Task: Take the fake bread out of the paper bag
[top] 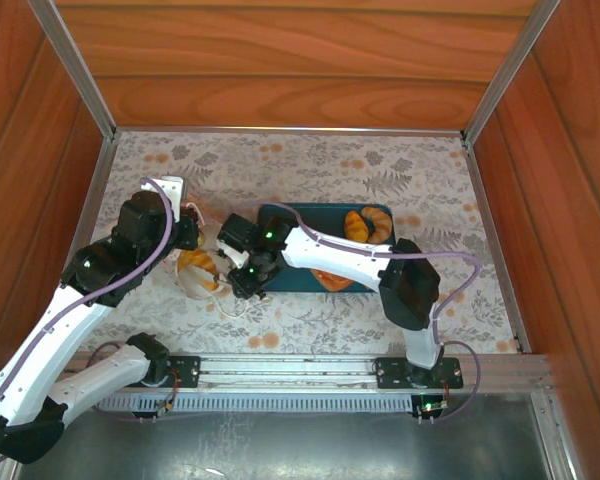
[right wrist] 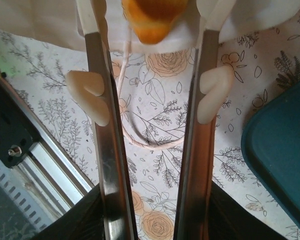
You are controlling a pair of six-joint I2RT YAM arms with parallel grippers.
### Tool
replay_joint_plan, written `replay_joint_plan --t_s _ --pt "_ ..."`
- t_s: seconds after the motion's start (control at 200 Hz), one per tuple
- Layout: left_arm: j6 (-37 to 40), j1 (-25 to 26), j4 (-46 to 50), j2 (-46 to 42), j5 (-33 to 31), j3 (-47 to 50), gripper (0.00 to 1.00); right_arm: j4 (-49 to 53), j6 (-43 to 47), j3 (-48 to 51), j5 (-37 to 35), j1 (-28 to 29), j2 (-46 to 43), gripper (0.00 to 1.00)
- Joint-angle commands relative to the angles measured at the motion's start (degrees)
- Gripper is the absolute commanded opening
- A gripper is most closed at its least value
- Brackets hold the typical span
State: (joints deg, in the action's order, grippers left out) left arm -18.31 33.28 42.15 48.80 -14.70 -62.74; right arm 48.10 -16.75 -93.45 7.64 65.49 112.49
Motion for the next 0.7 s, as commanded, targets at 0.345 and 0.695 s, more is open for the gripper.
replay_joint_plan --t_s 0.345,0.695 --pt "-0.23 -0.22 -0.30 -0.48 -0.51 -1.20 0.00 -1.55 4.68 1.43 -0.77 -0.03 -8.79 0.29" --pt "-0.47 -0.26 -0.42 0.69 0.03 -2.25 0.00 4.92 15.22 -0.15 -15.55 3.76 -10.46 0.28"
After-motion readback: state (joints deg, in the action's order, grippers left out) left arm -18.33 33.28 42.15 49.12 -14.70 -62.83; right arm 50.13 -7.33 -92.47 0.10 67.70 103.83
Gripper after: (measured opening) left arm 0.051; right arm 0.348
